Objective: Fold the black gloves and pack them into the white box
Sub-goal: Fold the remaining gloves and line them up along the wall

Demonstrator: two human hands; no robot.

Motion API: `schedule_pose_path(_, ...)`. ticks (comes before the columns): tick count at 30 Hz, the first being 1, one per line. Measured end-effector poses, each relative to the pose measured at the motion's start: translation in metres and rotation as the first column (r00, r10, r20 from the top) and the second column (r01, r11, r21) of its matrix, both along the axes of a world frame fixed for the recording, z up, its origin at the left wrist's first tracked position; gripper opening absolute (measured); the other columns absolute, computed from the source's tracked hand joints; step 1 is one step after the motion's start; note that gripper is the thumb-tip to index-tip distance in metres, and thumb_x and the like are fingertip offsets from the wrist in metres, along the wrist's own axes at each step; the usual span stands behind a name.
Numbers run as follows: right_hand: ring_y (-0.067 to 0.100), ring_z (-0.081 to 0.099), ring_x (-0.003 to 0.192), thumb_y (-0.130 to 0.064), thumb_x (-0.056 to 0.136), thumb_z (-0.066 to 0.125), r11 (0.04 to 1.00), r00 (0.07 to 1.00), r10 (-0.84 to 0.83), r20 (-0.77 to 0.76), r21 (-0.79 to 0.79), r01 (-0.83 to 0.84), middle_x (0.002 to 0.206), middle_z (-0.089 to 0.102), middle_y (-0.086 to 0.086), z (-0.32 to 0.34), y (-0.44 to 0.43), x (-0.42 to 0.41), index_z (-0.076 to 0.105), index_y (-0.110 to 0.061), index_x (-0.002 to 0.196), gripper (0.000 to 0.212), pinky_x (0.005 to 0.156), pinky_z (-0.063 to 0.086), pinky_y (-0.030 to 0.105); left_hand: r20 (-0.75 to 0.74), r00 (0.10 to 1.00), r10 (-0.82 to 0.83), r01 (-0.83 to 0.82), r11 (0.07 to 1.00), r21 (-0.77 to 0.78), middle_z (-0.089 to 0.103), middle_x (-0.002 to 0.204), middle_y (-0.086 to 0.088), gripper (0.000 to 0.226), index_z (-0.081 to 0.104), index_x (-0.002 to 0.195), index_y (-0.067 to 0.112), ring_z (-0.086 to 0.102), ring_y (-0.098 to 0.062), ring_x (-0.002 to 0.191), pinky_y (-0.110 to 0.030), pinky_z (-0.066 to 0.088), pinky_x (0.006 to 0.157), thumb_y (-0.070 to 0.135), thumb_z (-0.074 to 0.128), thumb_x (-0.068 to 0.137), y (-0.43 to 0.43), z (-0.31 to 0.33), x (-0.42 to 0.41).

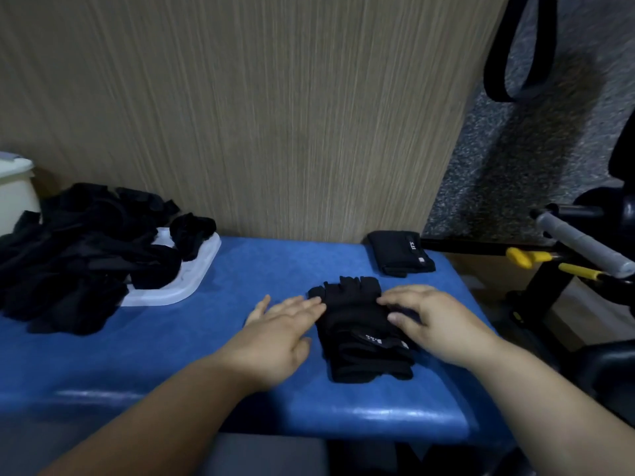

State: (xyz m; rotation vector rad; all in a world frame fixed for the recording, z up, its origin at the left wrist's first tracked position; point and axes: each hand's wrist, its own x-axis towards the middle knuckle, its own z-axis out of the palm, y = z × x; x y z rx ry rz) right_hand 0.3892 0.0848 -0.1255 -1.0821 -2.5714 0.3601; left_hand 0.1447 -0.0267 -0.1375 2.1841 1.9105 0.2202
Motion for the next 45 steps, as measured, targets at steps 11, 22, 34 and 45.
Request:
schedule_pose_path(11, -0.006, 0.046, 0.121, 0.002, 0.073, 0.067, 0.957, 0.989, 0.142, -0.049, -0.25, -0.15, 0.13, 0.045, -0.023, -0.003, 0.003, 0.01, 0.057, -0.056, 0.107, 0.068, 0.108, 0.033, 0.018, 0.315, 0.936, -0.156, 0.127, 0.986, 0.111, 0.05, 0.133, 0.016, 0.067, 0.044, 0.138, 0.04, 0.039, 0.0, 0.126, -0.022, 0.026, 0.111, 0.029, 0.051, 0.072, 0.012, -0.006, 0.012)
schedule_pose_path(22, -0.006, 0.03, 0.128, -0.03, 0.055, 0.087, 0.93, 0.98, 0.196, 0.039, -0.325, -0.173, 0.135, 0.035, -0.028, 0.018, -0.013, 0.001, 0.039, -0.054, 0.12, 0.084, 0.099, 0.016, -0.002, 0.65, 0.754, 0.099, -0.163, 0.986, 0.04, 0.07, 0.095, 0.022, 0.015, 0.065, 0.1, 0.039, 0.063, 0.005, 0.095, -0.027, 0.05, 0.089, 0.048, 0.058, 0.089, 0.014, -0.004, 0.017)
schedule_pose_path(34, 0.02, 0.067, 0.091, -0.04, 0.081, 0.071, 0.909, 0.93, -0.113, -0.349, -0.414, -0.045, 0.097, 0.072, 0.006, 0.007, -0.024, -0.036, 0.066, -0.025, 0.097, 0.023, 0.087, 0.052, 0.041, 0.772, 0.56, 0.301, -0.384, 0.92, -0.079, 0.071, 0.087, 0.005, 0.032, 0.054, 0.123, 0.03, 0.066, -0.005, 0.088, -0.026, 0.051, 0.085, 0.041, 0.054, 0.093, 0.005, 0.009, 0.013)
schedule_pose_path(45, 0.009, 0.062, 0.063, -0.031, 0.089, 0.063, 0.873, 0.912, -0.328, -0.245, -0.447, 0.194, 0.058, 0.063, -0.003, 0.001, -0.026, -0.055, 0.051, -0.022, 0.121, 0.035, 0.055, 0.044, 0.018, 0.617, 0.71, 0.339, -0.464, 0.885, 0.047, 0.054, 0.062, 0.013, 0.073, 0.009, 0.151, 0.025, 0.055, -0.005, 0.064, -0.022, 0.044, 0.063, 0.037, 0.053, 0.094, 0.007, 0.006, 0.012)
